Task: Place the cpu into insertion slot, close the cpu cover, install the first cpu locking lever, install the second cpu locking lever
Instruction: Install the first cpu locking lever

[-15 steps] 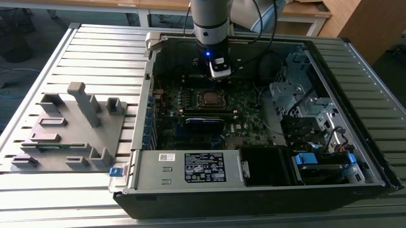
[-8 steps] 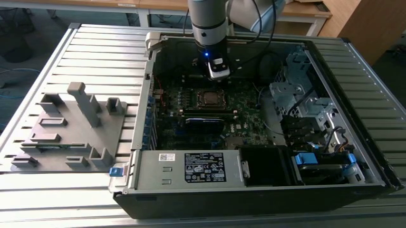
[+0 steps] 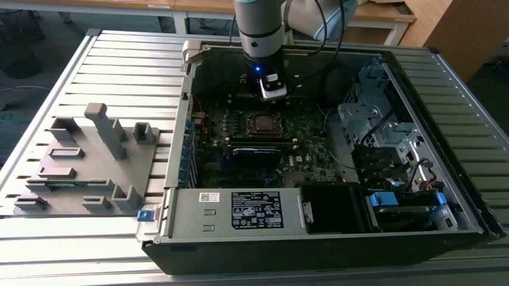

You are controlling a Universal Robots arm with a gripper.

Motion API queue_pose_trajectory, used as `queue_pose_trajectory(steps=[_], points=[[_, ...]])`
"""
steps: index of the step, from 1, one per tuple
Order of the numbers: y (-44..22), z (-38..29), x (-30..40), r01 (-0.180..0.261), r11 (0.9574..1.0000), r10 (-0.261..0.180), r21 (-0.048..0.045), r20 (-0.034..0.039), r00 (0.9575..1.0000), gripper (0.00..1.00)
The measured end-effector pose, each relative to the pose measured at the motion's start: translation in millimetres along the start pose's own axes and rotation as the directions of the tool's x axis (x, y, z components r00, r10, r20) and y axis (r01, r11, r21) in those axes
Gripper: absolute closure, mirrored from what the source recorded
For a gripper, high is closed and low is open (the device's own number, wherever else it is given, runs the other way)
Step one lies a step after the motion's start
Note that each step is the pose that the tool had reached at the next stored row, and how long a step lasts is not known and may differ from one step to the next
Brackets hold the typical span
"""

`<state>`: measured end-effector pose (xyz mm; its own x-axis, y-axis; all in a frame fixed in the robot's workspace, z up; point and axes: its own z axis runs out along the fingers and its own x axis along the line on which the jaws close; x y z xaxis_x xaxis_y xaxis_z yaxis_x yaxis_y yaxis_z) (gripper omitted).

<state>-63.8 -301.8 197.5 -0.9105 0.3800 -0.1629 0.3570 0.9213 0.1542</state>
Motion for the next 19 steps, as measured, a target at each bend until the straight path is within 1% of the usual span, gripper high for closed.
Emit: queue_pose_trajectory(steps=[3,6,17,18,19], points=[[0.0,0.1,0.1,0.000,1.0000,0.000,-0.0008,-0.0003,1.0000,0.90],[0.0,0.1,0.1,-0.003,0.9999,0.003,-0.0125,-0.0047,1.0000,0.90],[-0.1,0.5,0.1,-0.003,0.9999,0.003,-0.0138,-0.0051,1.0000,0.90],[-0.1,0.9,0.2,-0.003,0.9999,0.003,-0.0118,-0.0044,1.0000,0.90],[-0.2,1.3,0.2,-0.002,1.0000,0.002,-0.0078,-0.0029,1.0000,0.90]])
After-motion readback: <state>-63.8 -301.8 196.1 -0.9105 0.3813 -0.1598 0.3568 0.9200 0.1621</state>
